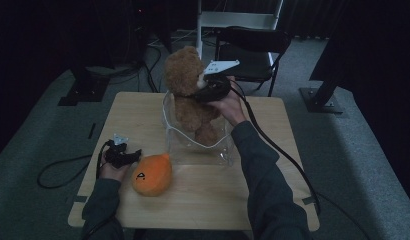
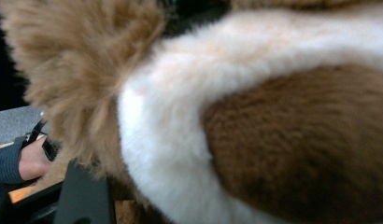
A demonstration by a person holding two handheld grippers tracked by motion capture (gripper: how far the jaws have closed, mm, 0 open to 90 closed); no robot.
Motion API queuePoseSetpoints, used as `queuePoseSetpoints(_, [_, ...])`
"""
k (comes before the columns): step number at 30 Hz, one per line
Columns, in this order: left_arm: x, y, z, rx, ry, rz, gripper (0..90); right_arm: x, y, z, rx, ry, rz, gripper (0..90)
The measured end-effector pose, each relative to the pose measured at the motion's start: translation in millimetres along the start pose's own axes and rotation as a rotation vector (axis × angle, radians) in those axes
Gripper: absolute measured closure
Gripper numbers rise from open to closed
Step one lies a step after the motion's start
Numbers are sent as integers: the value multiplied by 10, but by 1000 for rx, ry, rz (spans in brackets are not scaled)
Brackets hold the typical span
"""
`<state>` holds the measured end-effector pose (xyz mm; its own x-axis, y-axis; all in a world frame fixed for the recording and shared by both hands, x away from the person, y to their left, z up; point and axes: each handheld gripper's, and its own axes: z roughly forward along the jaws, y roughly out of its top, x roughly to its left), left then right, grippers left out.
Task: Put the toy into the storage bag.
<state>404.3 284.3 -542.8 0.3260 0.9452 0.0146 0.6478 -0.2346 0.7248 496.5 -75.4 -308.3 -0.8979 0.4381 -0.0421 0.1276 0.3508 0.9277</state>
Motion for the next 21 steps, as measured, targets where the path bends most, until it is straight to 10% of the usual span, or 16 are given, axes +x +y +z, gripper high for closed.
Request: queuePoseSetpoints(21, [0, 0, 0, 0, 0, 0, 306, -62, -59, 3, 3, -7, 23, 334])
